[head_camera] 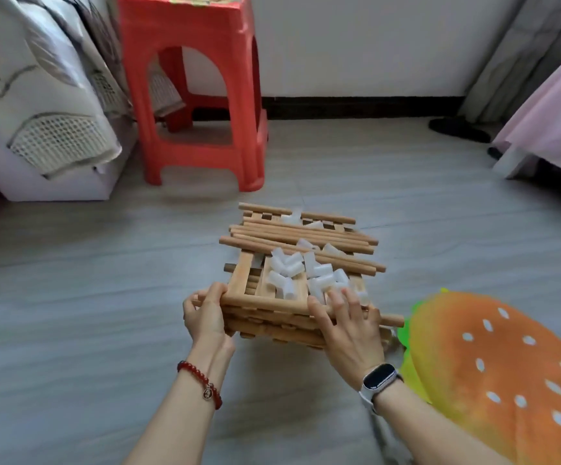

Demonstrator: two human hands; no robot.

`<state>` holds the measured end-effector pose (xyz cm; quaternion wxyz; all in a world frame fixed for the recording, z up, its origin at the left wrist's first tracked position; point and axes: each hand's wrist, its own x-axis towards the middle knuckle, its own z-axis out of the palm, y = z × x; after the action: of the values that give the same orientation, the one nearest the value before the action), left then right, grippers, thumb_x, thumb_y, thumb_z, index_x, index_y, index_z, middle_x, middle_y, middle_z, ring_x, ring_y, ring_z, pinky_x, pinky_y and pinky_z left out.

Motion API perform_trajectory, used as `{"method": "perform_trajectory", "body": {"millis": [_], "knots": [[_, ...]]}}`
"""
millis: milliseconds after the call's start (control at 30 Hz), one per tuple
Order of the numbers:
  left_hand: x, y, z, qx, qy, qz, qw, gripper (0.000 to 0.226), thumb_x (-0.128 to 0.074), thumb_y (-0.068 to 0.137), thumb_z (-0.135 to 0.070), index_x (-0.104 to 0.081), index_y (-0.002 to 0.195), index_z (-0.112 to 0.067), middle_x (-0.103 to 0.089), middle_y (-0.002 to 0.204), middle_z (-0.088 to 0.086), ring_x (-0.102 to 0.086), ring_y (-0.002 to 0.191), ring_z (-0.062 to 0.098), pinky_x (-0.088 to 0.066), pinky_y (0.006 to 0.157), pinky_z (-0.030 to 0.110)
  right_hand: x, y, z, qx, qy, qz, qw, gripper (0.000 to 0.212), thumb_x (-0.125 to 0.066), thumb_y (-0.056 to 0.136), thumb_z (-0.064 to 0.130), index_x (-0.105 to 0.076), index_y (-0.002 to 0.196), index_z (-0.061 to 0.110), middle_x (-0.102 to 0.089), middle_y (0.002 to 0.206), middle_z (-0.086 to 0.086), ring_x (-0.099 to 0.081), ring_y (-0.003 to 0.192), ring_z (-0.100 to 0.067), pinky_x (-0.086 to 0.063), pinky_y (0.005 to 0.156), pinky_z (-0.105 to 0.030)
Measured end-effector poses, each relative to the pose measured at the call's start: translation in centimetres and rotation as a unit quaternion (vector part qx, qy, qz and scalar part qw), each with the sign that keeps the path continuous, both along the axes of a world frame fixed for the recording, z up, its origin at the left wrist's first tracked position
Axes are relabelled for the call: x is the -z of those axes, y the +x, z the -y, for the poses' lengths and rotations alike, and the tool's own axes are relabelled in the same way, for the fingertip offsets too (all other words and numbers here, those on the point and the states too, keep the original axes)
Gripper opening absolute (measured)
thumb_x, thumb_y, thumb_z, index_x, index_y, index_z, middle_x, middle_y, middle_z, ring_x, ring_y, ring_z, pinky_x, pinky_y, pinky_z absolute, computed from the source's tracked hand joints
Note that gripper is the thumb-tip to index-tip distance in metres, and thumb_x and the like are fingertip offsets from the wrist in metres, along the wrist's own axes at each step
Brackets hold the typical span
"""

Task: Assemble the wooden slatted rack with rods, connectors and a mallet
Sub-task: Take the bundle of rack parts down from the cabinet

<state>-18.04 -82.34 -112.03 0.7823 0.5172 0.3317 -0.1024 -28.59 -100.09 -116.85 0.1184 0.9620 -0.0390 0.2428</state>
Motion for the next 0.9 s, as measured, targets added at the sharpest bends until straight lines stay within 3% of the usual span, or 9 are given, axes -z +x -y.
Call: {"method": "perform_trajectory", "body": {"millis": [100, 233, 300, 433, 533, 667, 733, 833, 900], "knots": [[3.8, 0.3, -0.7, 0.012, 0.007, -0.015, 1.0, 0.023, -0.061, 0.083, -0.01, -0.042, 0.078, -0.021, -0.053, 0.079, 0.004, -0.049, 0.068, 0.017, -0.041, 0.06, 0.031, 3.2, 0.2, -0.7, -0.003, 0.016, -0.014, 1.0, 0.057, -0.043, 0.069, 0.008, -0.043, 0.124, 0.024, -0.042, 0.121, -0.016, -0.043, 0.111, -0.035, -0.046, 0.066, -0.046], [7.4, 1.6, -2.0, 0.051, 0.023, -0.012, 0.998, 0.02, -0.058, 0.088, -0.012, -0.042, 0.081, -0.021, -0.053, 0.082, 0.005, -0.049, 0.074, 0.018, -0.041, 0.06, 0.029, 5.4, 0.6, -2.2, -0.008, 0.028, -0.087, 0.996, 0.094, -0.079, 0.044, 0.017, -0.04, 0.129, 0.023, -0.041, 0.122, -0.019, -0.041, 0.113, -0.036, -0.05, 0.068, -0.051], [9.0, 2.5, -2.5, 0.065, 0.041, -0.019, 0.997, 0.013, -0.059, 0.088, -0.016, -0.048, 0.094, -0.018, -0.056, 0.095, 0.009, -0.053, 0.083, 0.021, -0.044, 0.064, 0.033, 6.0, 1.2, -2.9, -0.005, 0.043, -0.128, 0.991, 0.104, -0.085, 0.036, 0.027, -0.039, 0.13, 0.023, -0.041, 0.122, -0.02, -0.04, 0.114, -0.038, -0.05, 0.069, -0.054], [11.3, 4.5, -3.0, 0.096, 0.094, -0.035, 0.99, 0.045, -0.061, 0.082, -0.028, -0.049, 0.125, -0.018, -0.053, 0.124, 0.016, -0.056, 0.108, 0.033, -0.051, 0.076, 0.043, 6.8, 2.0, -4.1, 0.013, 0.079, -0.191, 0.978, 0.109, -0.087, 0.034, 0.038, -0.04, 0.131, 0.021, -0.042, 0.124, -0.021, -0.041, 0.116, -0.04, -0.05, 0.07, -0.056], [12.2, 4.9, -3.5, 0.115, 0.151, -0.078, 0.979, 0.069, -0.061, 0.066, -0.037, -0.047, 0.131, -0.019, -0.05, 0.131, 0.018, -0.052, 0.116, 0.036, -0.048, 0.091, 0.048, 7.4, 2.0, -4.8, -0.004, 0.093, -0.219, 0.971, 0.089, -0.084, 0.045, 0.036, -0.047, 0.124, 0.017, -0.051, 0.118, -0.02, -0.044, 0.115, -0.039, -0.051, 0.065, -0.052], [11.4, 2.3, -3.0, 0.129, 0.23, -0.061, 0.963, 0.06, -0.054, 0.09, -0.021, -0.031, 0.145, -0.024, -0.034, 0.147, 0.01, -0.04, 0.129, 0.031, -0.037, 0.106, 0.044, 7.2, 2.0, -4.3, -0.09, 0.114, -0.19, 0.971, 0.035, -0.073, 0.065, 0.027, -0.062, 0.097, 0.017, -0.062, 0.09, -0.003, -0.057, 0.089, -0.024, -0.05, 0.047, -0.033], [11.3, 0.7, -1.9, 0.148, 0.247, -0.045, 0.957, 0.072, -0.058, 0.09, -0.02, -0.019, 0.15, -0.026, -0.025, 0.151, 0.011, -0.036, 0.132, 0.029, -0.034, 0.105, 0.039, 6.0, 2.4, -3.2, -0.102, 0.117, -0.183, 0.971, 0.022, -0.053, 0.078, 0.029, -0.063, 0.094, 0.018, -0.063, 0.088, 0.001, -0.059, 0.076, -0.02, -0.042, 0.04, -0.026], [11.4, -1.6, -0.1, 0.186, 0.24, -0.033, 0.952, 0.098, -0.071, 0.083, -0.023, -0.001, 0.151, -0.032, -0.008, 0.156, 0.009, -0.028, 0.137, 0.027, -0.03, 0.107, 0.037, 4.9, 2.7, -2.1, -0.002, 0.194, -0.183, 0.964, 0.029, -0.046, 0.082, 0.026, -0.061, 0.106, 0.017, -0.059, 0.104, -0.005, -0.058, 0.085, -0.028, -0.048, 0.055, -0.036], [11.4, -2.7, 0.9, 0.208, 0.238, -0.025, 0.948, 0.107, -0.073, 0.081, -0.02, 0.008, 0.15, -0.036, 0.002, 0.157, 0.008, -0.022, 0.141, 0.027, -0.029, 0.108, 0.035, 5.4, 2.6, -1.9, 0.142, 0.328, -0.234, 0.904, 0.043, -0.048, 0.089, 0.027, -0.043, 0.131, 0.022, -0.044, 0.129, -0.01, -0.049, 0.111, -0.035, -0.046, 0.083, -0.044]]}}
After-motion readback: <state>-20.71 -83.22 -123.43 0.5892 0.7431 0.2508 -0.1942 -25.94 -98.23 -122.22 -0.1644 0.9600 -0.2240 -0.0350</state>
